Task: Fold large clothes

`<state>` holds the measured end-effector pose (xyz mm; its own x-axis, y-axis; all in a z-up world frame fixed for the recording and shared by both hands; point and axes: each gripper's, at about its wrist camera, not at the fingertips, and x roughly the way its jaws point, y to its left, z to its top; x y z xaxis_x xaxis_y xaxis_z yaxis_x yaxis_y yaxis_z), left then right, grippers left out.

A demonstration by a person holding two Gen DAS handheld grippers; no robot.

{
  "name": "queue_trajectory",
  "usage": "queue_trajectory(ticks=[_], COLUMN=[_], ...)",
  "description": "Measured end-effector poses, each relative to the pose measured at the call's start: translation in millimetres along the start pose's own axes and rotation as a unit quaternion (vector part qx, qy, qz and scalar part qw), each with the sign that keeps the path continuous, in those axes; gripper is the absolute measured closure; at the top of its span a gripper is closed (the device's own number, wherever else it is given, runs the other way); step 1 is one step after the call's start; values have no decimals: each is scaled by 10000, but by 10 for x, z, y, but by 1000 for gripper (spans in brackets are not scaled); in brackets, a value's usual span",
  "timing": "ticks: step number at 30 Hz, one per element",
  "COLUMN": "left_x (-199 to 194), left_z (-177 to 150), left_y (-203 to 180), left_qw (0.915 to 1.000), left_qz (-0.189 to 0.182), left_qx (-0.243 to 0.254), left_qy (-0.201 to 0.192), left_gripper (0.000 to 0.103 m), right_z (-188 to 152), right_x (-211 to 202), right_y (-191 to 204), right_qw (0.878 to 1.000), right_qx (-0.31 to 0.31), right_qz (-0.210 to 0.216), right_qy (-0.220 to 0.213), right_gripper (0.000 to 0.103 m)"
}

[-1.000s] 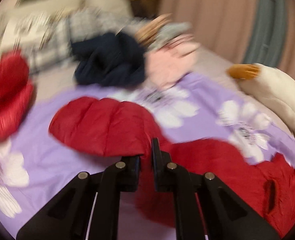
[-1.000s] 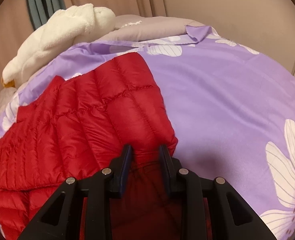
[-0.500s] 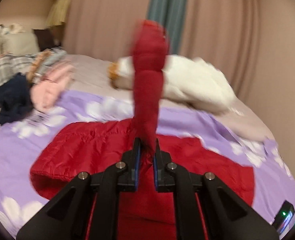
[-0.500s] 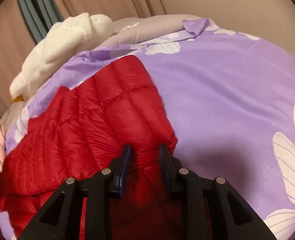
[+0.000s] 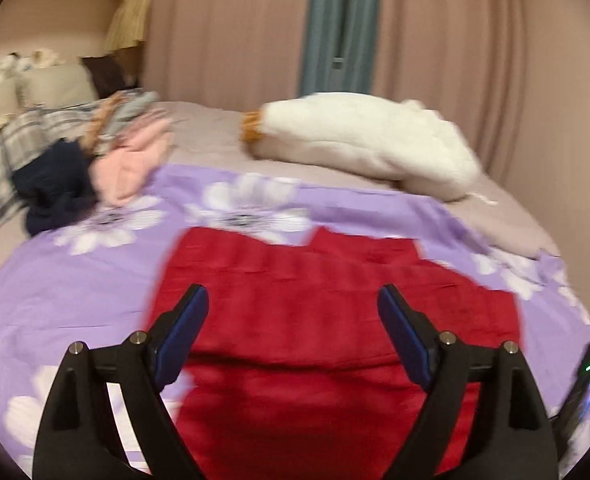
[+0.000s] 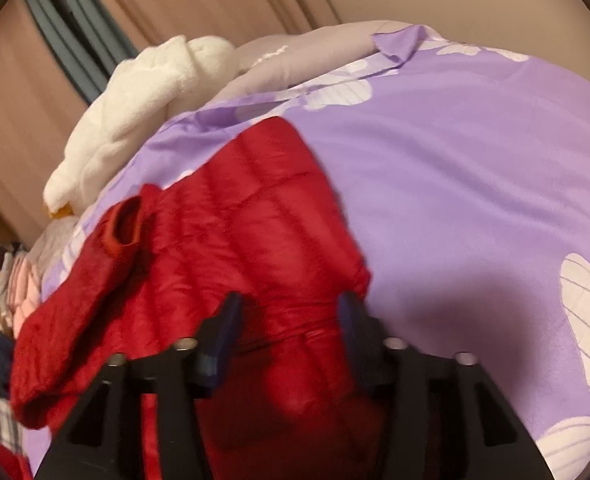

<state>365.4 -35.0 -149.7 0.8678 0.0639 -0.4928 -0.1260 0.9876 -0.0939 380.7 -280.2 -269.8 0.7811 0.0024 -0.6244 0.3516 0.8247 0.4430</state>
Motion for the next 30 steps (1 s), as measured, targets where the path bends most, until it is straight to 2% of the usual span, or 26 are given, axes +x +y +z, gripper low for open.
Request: queue_trajectory(ticks=[1, 4, 5, 6, 7, 8, 9, 11, 12, 14, 15, 16, 18, 19, 21, 22, 24, 26, 28, 30], left_x=[11, 82, 137, 211, 288, 405, 525, 633, 712, 827, 895, 933, 870, 776, 645, 641, 734, 898, 1177, 1184], left_z=[-31, -169, -232, -310, -378, -438, -491, -560, -581, -587, -592, -604, -632, -647, -634, -633, -650, -702, -805, -876], left_y=[106, 507, 619, 715, 764, 837, 912, 1025, 1062, 1071, 1052, 1041, 1049, 1041, 1005, 966, 887, 780, 780, 833], left_qw=[9999, 9982, 9970, 9953, 9938, 9928, 9919, 9884, 9862, 9837, 9818, 9794, 9792, 9825, 9905, 9924, 9926, 9902, 9811, 9813], left_qz=[125, 488, 661, 873, 999, 970, 750, 367, 139, 87, 87, -25, -230, -223, 26, 72, -4, -156, -138, -142], left_qx=[-71, -328, -362, -372, -384, -438, -622, -1062, -1267, -1411, -1402, -1398, -1402, -1324, -1075, -940, -699, -559, -687, -755], left_qy=[11, 149, 171, 178, 301, 556, 820, 1024, 1053, 1111, 1280, 1455, 1445, 1289, 855, 790, 997, 1271, 1802, 1763], left_gripper=[17, 20, 23, 36, 41, 41, 41, 41, 41, 37, 37, 37, 37, 36, 31, 31, 33, 39, 48, 48], right_z=[1, 4, 28, 51, 73, 99, 105, 72, 54, 49, 74, 101, 209, 259, 437, 515, 686, 773, 779, 739], right_x=[-39, -144, -157, -141, -104, -1, 122, 419, 485, 496, 478, 454, 297, 207, -56, -165, -400, -482, -463, -284], right_y=[73, 308, 460, 566, 657, 786, 883, 1059, 1107, 1155, 1167, 1169, 1177, 1174, 1112, 1082, 989, 857, 700, 481], right_qw=[10000, 9990, 9969, 9948, 9923, 9888, 9879, 9897, 9901, 9921, 9922, 9919, 9937, 9942, 9933, 9927, 9917, 9915, 9924, 9951], right_qx=[-9, -66, -124, -139, -124, -108, -139, -348, -430, -521, -550, -556, -668, -740, -845, -856, -817, -846, -833, -745], right_qz=[-33, 443, 762, 986, 1194, 1419, 1406, 966, 904, 837, 860, 908, 799, 748, 758, 762, 664, 434, 195, -172], right_qy=[63, 92, 153, 224, 303, 453, 633, 994, 981, 775, 716, 696, 407, 219, -219, -387, -739, -892, -883, -634], right_gripper=[27, 22, 22, 22, 21, 20, 18, 18, 20, 47, 73, 85, 92, 93, 93, 93, 93, 93, 93, 93])
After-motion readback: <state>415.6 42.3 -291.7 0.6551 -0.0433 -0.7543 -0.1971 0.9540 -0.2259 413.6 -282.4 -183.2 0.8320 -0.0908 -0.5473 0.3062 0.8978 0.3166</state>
